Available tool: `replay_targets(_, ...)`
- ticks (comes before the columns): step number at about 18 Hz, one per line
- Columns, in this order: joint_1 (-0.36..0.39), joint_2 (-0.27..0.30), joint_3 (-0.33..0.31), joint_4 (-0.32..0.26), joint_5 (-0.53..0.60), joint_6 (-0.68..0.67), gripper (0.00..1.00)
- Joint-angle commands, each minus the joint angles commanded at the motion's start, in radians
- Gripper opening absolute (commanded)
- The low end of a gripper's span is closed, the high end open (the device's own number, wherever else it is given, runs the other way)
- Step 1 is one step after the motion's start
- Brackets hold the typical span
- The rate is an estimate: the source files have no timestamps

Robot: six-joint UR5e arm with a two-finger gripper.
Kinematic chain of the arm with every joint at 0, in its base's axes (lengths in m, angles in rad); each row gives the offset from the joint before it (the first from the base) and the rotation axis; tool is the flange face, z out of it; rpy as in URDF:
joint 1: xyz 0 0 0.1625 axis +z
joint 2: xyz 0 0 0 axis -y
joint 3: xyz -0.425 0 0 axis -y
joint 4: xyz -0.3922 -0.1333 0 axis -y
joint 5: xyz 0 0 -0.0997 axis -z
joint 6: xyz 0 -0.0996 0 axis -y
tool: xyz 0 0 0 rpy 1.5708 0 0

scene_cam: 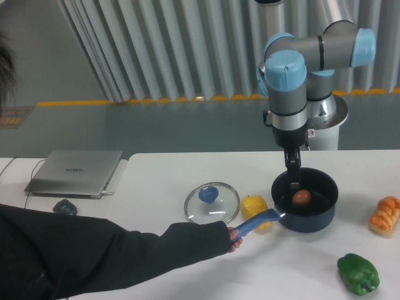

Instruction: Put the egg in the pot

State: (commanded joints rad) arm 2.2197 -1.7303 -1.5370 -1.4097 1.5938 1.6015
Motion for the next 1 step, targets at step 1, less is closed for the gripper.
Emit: replay_targets(1, 0.0, 0.0, 0.0, 0.0, -0.003, 0.0, 1.0)
